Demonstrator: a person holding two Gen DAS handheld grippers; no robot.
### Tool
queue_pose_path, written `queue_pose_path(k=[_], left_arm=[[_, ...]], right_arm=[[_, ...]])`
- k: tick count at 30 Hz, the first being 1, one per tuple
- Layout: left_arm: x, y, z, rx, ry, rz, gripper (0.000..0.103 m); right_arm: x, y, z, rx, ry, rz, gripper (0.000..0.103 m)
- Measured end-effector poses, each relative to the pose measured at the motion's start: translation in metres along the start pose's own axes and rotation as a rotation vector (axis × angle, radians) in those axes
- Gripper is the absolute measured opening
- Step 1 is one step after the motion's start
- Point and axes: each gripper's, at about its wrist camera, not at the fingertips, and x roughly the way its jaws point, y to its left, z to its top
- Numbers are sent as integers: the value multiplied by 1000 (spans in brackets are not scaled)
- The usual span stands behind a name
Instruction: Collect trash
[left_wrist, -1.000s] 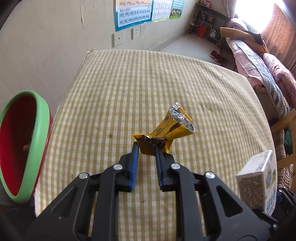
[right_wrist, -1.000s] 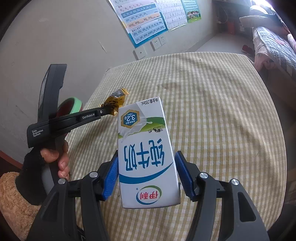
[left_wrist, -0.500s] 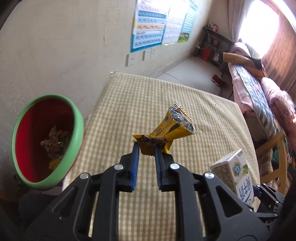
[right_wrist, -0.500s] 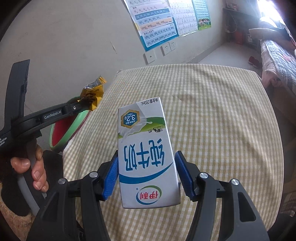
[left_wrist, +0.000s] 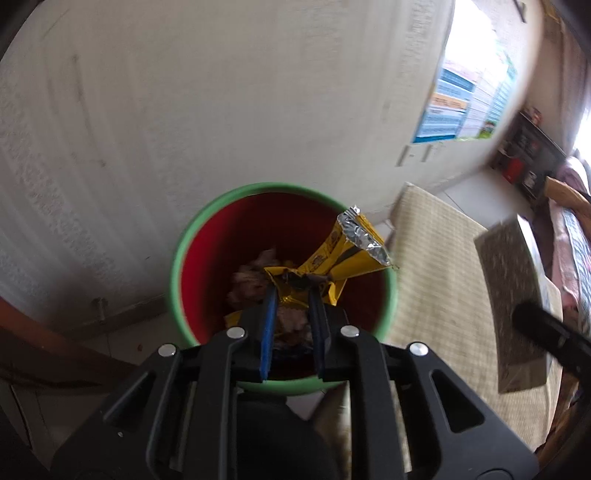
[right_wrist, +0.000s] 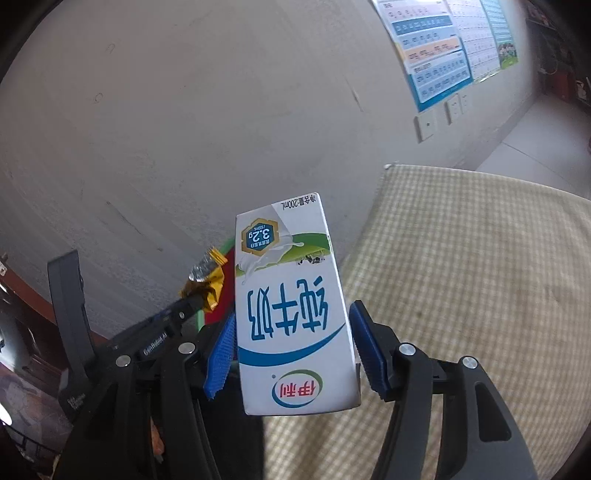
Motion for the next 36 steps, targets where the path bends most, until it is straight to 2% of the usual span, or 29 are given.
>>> queue_pose_path(k=[4,6,8,10,12,15,18,24,29,36], left_arm=[[5,26,9,-64,-10,31,22],[5,30,11,-78,-19,32,44],[-1,30,10,-77,-40,28,57],[-9,23,8,-40,-73,16,67],[-20,10,5,-2,-123,9,86],[-46,-11,2,35,-240,-41,98],[-69,-36,0,69,-295,-97,98],[-103,-87,0,116,-329,-175,98],[-121,-129,-4,158,-329,-232,98],[-143,-173,-21,239,-350,-265,98]], right_arm=[[37,22,22,1,30,67,59],[52,25,30,9,42,80,66],[53,23,32,20,23,66,69],[43,19,29,16,-16,45,71],[21,13,25,-6,-73,18,73],[-16,7,16,-46,-157,-10,85],[-71,4,-2,-108,-282,-49,97],[-154,-8,-36,-200,-485,-197,97],[-194,-40,-58,-107,-524,-314,97],[-224,-70,-80,-14,-559,-397,97]])
